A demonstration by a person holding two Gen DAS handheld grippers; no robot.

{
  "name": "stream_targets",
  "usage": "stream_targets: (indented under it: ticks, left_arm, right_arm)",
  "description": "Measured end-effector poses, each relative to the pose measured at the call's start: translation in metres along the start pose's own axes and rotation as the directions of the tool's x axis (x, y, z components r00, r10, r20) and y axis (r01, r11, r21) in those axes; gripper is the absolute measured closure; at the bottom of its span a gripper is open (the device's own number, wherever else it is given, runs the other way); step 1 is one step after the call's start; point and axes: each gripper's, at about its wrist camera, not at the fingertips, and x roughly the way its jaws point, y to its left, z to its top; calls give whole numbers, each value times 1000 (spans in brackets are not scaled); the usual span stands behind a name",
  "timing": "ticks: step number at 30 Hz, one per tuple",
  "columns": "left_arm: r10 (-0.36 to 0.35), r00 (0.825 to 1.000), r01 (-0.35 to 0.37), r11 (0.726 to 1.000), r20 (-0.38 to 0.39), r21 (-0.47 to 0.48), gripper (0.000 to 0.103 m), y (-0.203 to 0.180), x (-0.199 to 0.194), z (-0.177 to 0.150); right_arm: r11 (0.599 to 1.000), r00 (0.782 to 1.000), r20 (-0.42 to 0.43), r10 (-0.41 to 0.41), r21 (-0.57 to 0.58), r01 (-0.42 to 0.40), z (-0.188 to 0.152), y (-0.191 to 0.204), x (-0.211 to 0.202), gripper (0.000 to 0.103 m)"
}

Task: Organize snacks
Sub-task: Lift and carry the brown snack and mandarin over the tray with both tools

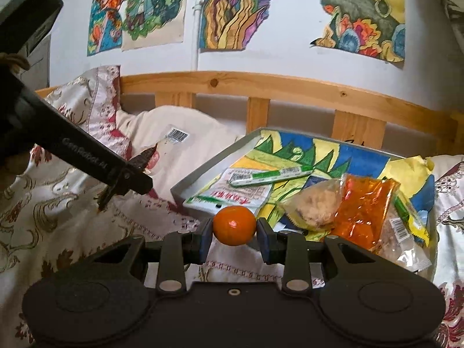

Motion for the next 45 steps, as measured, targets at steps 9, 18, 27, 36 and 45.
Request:
stream_targets:
  ticks: [9,18,27,36,45]
  left_arm:
    - [23,1000,-23,1000,-12,-21,57,-19,-16,34]
    - [160,986,-163,985,54,53,57,-49,-53,110]
    - [115,991,-119,992,72,47,56,-61,-14,112]
    - [-6,998,3,999,65,47,56,-48,33,95]
    - [-99,994,97,995,55,34,56,-39,85,108]
  right_arm:
    - [996,998,62,-24,82,19,16,-20,-7,68]
    - [986,994,85,-64,162,49,29,-44,-10,68]
    - [979,989,89,-121,174,104,29,-52,5,68]
    - [988,987,107,-116,112,104,17,-39,16,68]
    - [995,994,89,-70,81,63,6,-35,42,68]
